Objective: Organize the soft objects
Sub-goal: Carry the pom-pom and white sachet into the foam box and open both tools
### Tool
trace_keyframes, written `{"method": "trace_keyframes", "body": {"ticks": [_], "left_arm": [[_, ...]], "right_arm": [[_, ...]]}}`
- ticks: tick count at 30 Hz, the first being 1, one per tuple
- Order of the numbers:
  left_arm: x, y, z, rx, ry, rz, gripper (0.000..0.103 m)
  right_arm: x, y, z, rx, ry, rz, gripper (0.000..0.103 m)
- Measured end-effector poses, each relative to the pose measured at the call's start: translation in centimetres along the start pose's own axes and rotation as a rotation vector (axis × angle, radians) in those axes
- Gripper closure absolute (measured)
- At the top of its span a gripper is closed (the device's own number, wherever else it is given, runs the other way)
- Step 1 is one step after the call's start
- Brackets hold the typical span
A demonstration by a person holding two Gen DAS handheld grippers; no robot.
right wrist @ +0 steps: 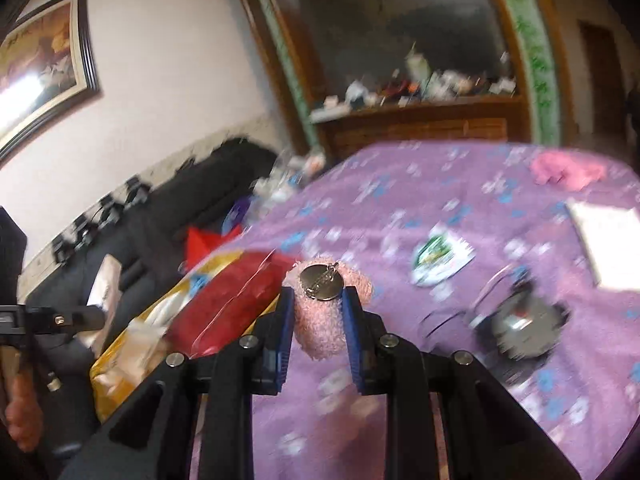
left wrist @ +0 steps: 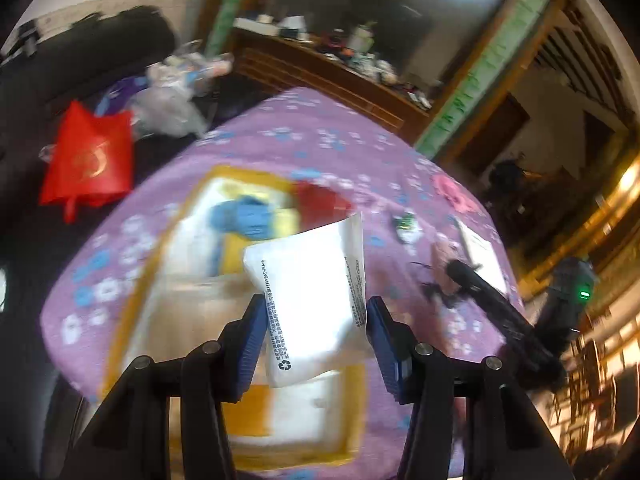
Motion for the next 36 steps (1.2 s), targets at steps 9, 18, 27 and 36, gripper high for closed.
{"method": "trace_keyframes", "body": {"ticks": [9,18,27,36], "left_arm": [[0.5,3.1,1.2,0.003,-0.016,-0.018,0.049],[1.4,5.0,4.2,-0.081,0.024,0.01,0.046],[1.6,3.3,4.2,-0.026,0.009,0.046,0.018],[2.2,2.8,4.3,-0.079,0.021,0.014,0.003]], "right_arm": [[2.1,10.9,3.8,-0.129,0.135,-0.078,0.08],[2.4,11.7,8.9,-0.07,0.213,-0.029,0.08],[2.8,11.6,9.4,-0.08,0.215,0.024,0.071],[2.1,10.0,6.3,-0.113,0.178,0.086,0.044]]}}
Point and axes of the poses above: each gripper's, at about its wrist camera, not at the fingertips, and z roughly the way its jaws point, y to its left, x to its underside, the point moved 9 cm from there along z, roughly the way its jaws point, and after that the axes turned 11 degrees about z, right-handed, at the moved point
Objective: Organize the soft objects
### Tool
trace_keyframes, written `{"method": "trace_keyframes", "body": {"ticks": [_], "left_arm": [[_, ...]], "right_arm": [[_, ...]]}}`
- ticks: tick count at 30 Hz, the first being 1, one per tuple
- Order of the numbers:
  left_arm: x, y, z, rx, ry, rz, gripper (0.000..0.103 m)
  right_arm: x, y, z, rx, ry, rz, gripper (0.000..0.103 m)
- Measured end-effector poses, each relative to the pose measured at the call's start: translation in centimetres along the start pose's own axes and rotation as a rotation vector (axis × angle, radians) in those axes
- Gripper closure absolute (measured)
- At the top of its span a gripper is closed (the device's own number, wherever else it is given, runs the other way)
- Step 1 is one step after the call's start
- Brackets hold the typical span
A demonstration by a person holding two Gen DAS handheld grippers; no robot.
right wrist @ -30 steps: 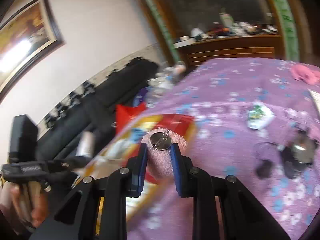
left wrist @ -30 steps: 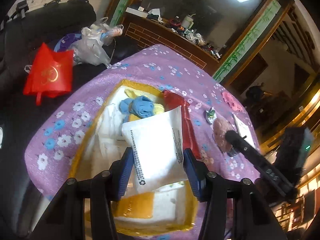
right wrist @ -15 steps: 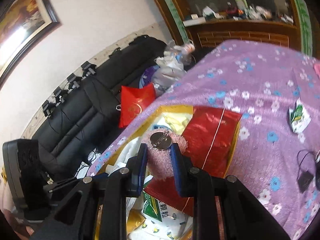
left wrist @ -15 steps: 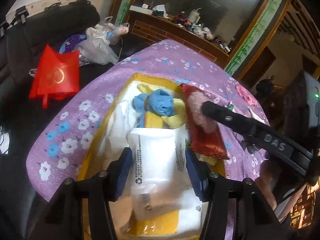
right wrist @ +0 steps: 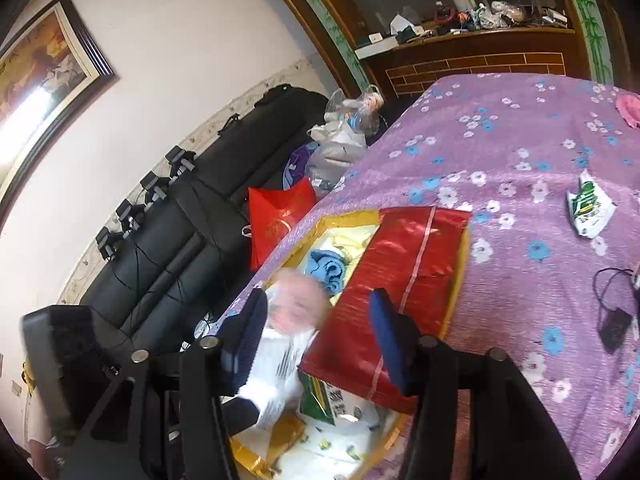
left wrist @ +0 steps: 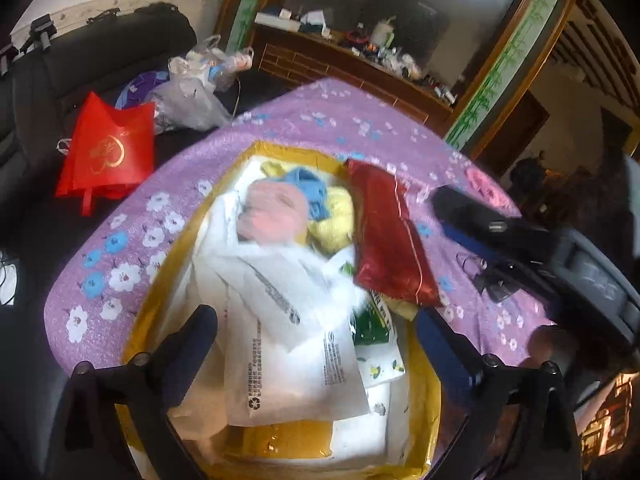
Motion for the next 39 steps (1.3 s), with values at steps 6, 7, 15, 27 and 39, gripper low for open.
{"method": "trace_keyframes", "body": {"ticks": [6,7,15,27,39], "left_arm": [[-1.6,-0.3,-3.7,-0.034,-0.133,-0.04,0.001],[-1.3,-0.5,-2.8,-0.024,-0.086,-0.037,0.001],[0.1,-4.9,-0.8,0.096,-0.025,-0.043,0.001],[-2.0,-13.0,-0.4,0.101,-0.044,0.149,0.001],[-1.5,-15.3,1.6,-0.019,0.0,0.242,0.001]], "right_arm": [[0.5,-2.3,-2.4,-0.036,-0.005,0.063,0.041],[0.6,-2.8,-2.6,-0.038,-0.002,0.072,0.041],[1.3,-5.3,-4.8,-0.038,-0.005,0.085,0.041],[1.1,-10.3,-10.4,0.034,-0.082,0.087,0.041],[1.2,-14.3,-12.1,0.079,-0.097,0.18,0.041]]}}
Point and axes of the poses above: each gripper's, at about its wrist camera, not at the fingertips, and z roughly the way its jaws point, y to its left, x to its underside, the point moved 9 cm from there along z, roughly the way its jaws point, and after that the axes turned 11 degrees about z, right-handed, at the moved point
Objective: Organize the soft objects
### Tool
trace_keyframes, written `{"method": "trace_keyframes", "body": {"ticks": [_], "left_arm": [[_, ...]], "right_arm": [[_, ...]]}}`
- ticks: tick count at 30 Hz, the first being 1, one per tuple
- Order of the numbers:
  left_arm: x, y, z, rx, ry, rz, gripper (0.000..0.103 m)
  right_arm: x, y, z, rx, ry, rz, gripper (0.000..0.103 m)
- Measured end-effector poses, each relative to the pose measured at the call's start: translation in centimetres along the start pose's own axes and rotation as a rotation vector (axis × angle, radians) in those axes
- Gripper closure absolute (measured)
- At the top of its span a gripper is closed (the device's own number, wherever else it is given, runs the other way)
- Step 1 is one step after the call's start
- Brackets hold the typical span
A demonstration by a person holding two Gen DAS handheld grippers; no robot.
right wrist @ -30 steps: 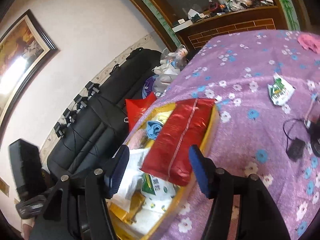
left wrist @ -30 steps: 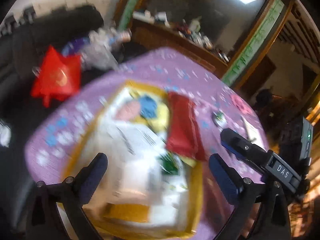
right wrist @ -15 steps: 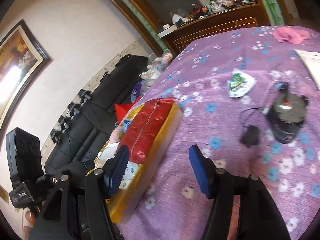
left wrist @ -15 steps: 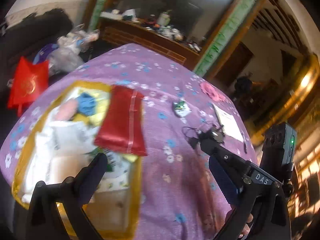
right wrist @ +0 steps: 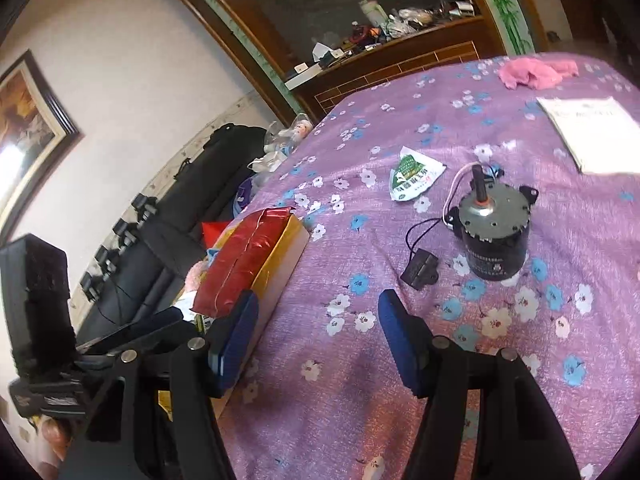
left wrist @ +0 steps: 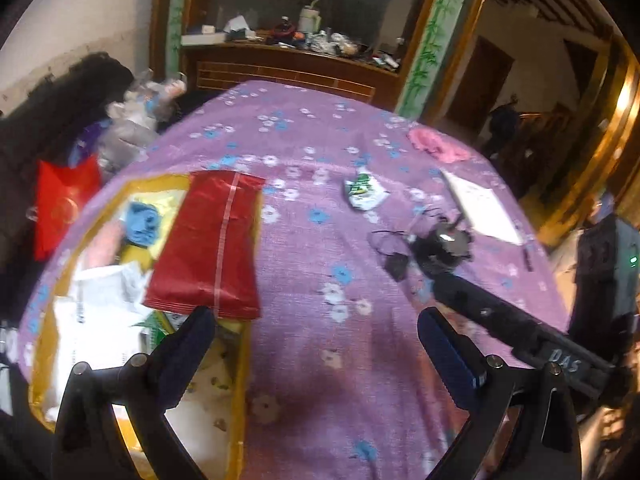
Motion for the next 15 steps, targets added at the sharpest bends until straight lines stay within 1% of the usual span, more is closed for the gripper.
{"method": "trace_keyframes", "body": {"ticks": [3,6,8,10,13,15], "left_arm": [[0.6,0.9,-0.2,-0.088,0.011,0.02,0.001],[1.1,2.1,-0.4,-0.137,0.013,0.01,0.001],[1.6,3.1,-0.6,-0.149,0.007,-0.008,0.001],[2.2,4.1,-0.5,-0.161,0.028,-0.023,0.001],[2.6,5.4,-1.3,-0.165,0.002,-0.07,0.001],[2.8,5.8,-1.7,-0.174,-0.008,-0.072,0.001]], "right_arm": [[0.4,-0.1,0.0,0.004,0.003,0.014,0.041],[1.1,0.2,0.6,0.019,0.018,-0.007,0.041],[1.5,0.6,0.9,0.023,0.026,-0.016,0.041],[2.1,1.4,1.0,0.019,0.032,-0.021,0.041],[3.0,2.6,1.6,0.027,0.048,-0.054,0.041],[3.4,3.2,1.9,0.037,0.053,-0.065,0.041]]}}
Point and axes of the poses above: each gripper's, at about its wrist camera, not at the fingertips, and z roughly the way its jaws point, y to its left, x to its underside, the point moved 9 cm from there along z, roughly the way its jaws point, and after that the axes turned 11 degrees about z, right-handed, at the moved point
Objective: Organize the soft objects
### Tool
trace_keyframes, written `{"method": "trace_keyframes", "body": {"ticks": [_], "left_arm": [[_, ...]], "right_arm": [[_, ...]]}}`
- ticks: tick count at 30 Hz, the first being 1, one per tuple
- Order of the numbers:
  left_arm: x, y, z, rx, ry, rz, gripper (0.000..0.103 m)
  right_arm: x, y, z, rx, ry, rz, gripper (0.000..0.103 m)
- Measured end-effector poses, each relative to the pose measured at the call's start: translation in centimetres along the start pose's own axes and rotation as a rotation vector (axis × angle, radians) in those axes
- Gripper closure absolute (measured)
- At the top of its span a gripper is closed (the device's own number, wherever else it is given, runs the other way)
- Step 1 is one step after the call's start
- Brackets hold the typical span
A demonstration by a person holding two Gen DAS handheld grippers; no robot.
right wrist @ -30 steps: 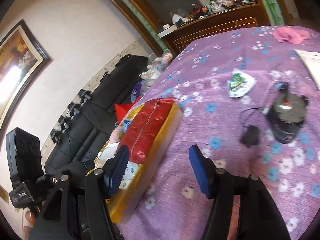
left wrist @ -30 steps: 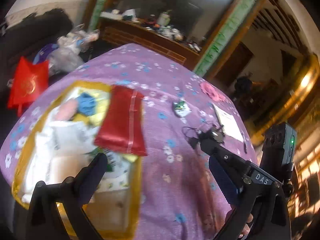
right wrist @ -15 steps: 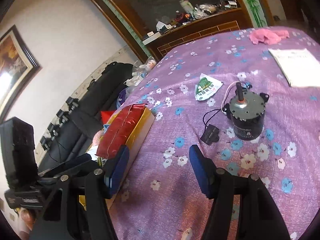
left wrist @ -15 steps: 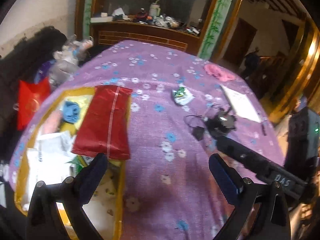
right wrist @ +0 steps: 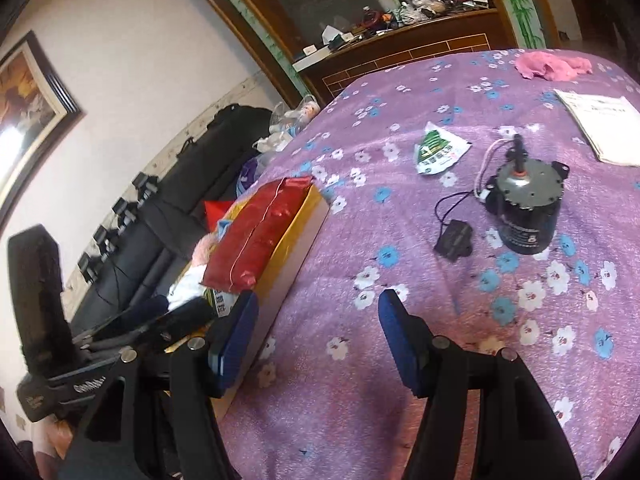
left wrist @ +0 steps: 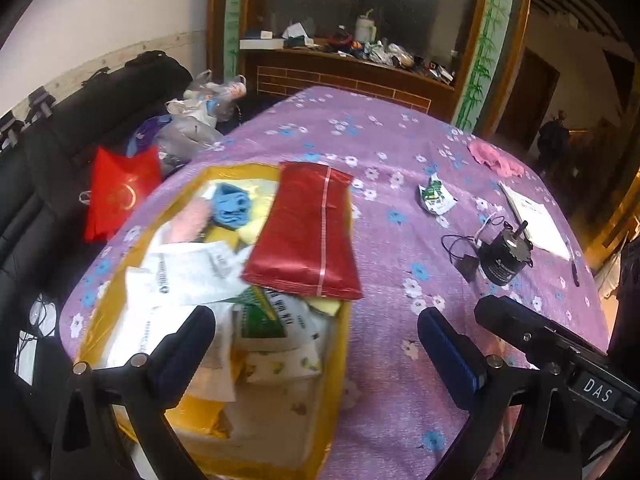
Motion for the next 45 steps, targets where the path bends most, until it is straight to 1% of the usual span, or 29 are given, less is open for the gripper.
{"method": "trace_keyframes", "body": {"ticks": [2,4,7,9,12,14,16,18,22,25,26,28,29,33,34,36,37,40,42,45], "left_arm": [[0.1,0.4,-0.2,-0.004,-0.009,0.008,0.001],[-0.1,0.7,-0.4,0.009,-0.024,-0.004,0.001],[-0.1,0.2,-0.2,0.081,-0.006,0.008,0.001],[-0.5,-0.1,-0.1,0.105,-0.007,0.011,0.001],[-0.6,0.3,-0.2,0.062,-0.019,0.018,0.001],[-0.4,1.3,-0.1,-0.018,-0.018,0.046,0.001],[0.0,2.2,-0.1,-0.062,-0.023,0.05,0.001],[0.6,3.3,-0.3,-0.09,-0.03,0.028,0.001],[2.1,5.3,-0.8,-0.103,-0.026,-0.002,0.001],[2.8,7.1,-1.2,-0.159,-0.038,-0.033,0.001],[3.3,7.7,-1.2,-0.164,-0.031,-0.049,0.001],[4.1,8.7,-0.9,-0.137,0.001,-0.075,0.001],[4.3,8.9,-0.8,-0.137,0.009,-0.073,0.001],[4.5,9.4,-1.3,-0.207,0.012,-0.017,0.001],[4.6,9.4,-1.4,-0.219,0.026,-0.004,0.001],[4.7,9.1,-1.4,-0.202,0.04,0.019,0.001],[4.9,9.1,-1.5,-0.208,0.047,0.03,0.001],[5.0,9.1,-2.0,-0.226,0.048,0.049,0.001],[5.0,8.9,-2.6,-0.216,0.037,0.052,0.001],[5.0,8.6,-3.4,-0.193,0.02,0.06,0.001]], "right_arm": [[0.3,0.5,0.0,-0.003,0.005,0.0,0.041],[0.4,1.0,0.2,0.0,0.013,-0.017,0.041],[-0.4,0.9,0.2,0.027,0.006,-0.022,0.041],[-1.1,0.9,-0.1,0.032,-0.004,-0.009,0.041],[-1.3,0.7,0.0,0.036,-0.004,-0.003,0.041],[-0.8,0.9,0.5,0.03,0.01,0.0,0.041],[-0.2,1.3,1.2,0.028,0.027,-0.006,0.041],[0.5,2.2,2.1,0.023,0.047,-0.021,0.041],[1.8,4.1,3.5,0.006,0.077,-0.055,0.041],[2.8,5.5,3.9,-0.005,0.092,-0.089,0.041],[3.2,6.0,4.0,-0.008,0.094,-0.101,0.041],[3.9,6.5,4.1,-0.011,0.099,-0.113,0.041],[4.3,6.8,4.2,-0.012,0.104,-0.122,0.041],[5.3,7.5,4.3,-0.018,0.111,-0.138,0.041],[5.3,7.6,4.4,-0.015,0.109,-0.137,0.041],[5.4,7.8,4.3,-0.014,0.109,-0.13,0.041],[5.4,7.9,4.3,-0.016,0.111,-0.13,0.041],[5.3,8.4,3.9,-0.008,0.097,-0.139,0.041],[5.2,8.6,3.8,0.009,0.086,-0.135,0.041],[5.1,9.0,4.0,0.022,0.098,-0.141,0.041]]}}
Point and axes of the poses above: each gripper's, at about its wrist camera, not at the fingertips, and z roughly the way its jaws point, y to its left, x to its underside, the point moved 9 cm from there along z, roughly the way its jaws point, and after that the axes turned 11 degrees about z, right-handed, at the moved point
